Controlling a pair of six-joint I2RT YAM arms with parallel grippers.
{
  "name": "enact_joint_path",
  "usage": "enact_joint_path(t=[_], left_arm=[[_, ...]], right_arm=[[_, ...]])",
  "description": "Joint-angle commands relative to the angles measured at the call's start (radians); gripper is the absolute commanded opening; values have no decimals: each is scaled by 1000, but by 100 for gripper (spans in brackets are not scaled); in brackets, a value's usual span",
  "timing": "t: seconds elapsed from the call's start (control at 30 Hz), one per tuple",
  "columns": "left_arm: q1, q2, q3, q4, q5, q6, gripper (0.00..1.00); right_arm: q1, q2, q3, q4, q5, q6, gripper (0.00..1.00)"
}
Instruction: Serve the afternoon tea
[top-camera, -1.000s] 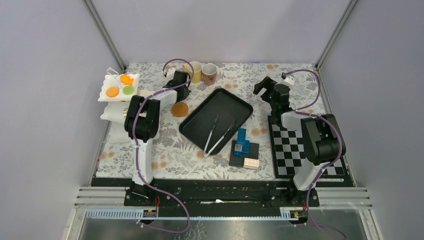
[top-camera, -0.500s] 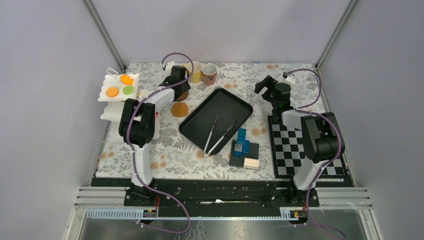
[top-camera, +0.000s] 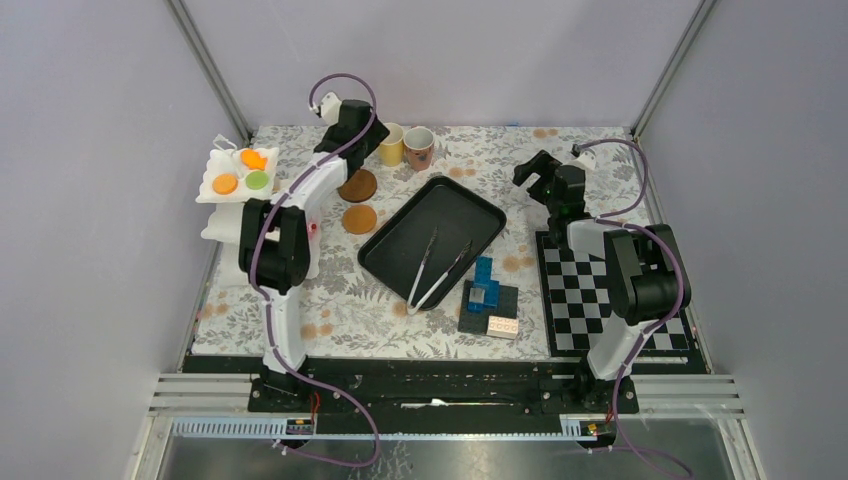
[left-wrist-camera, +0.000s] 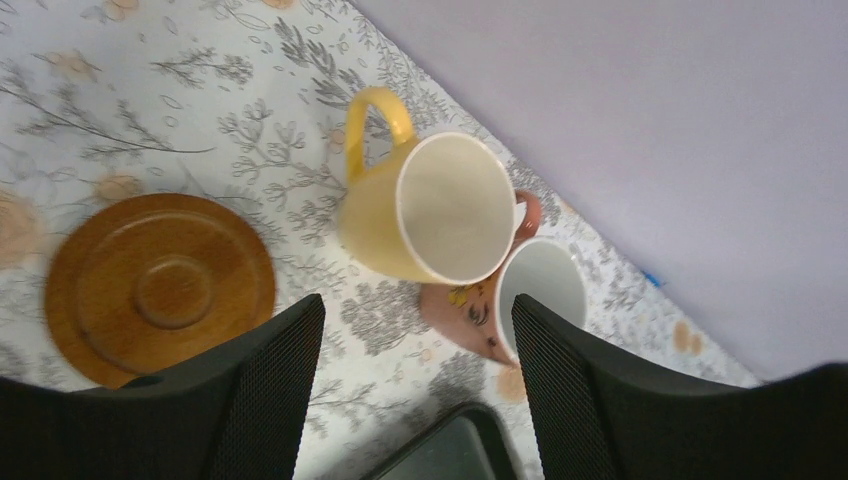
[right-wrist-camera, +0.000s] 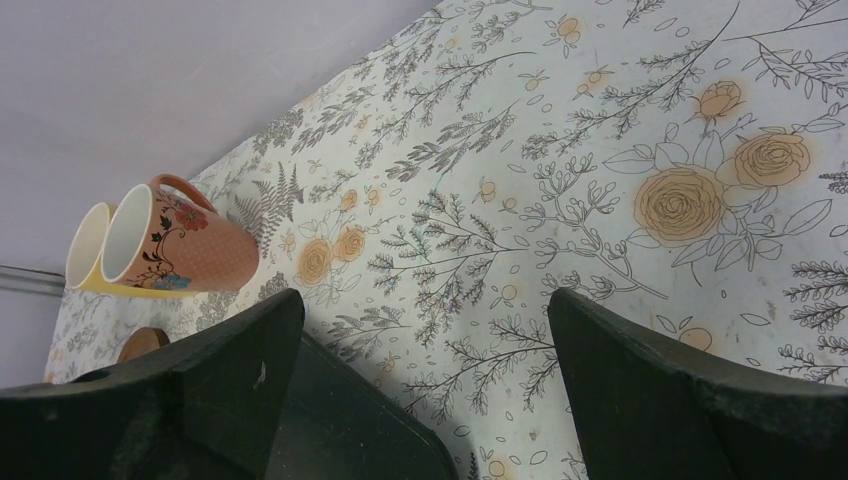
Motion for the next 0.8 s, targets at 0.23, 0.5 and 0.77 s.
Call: enact_joint_path(t=[0.23,0.5,0.77], left_arm=[[-7,240,291,-189,-19,-345,68],[-14,291,315,-160,-85,-358,62],[-16,336,348,-170,-83,-389,53]], right_arm=[[-26,3,24,8,-34,39,100],[-38,16,28,8,-60,66,100],[-45,22,30,8,-74,82,100]])
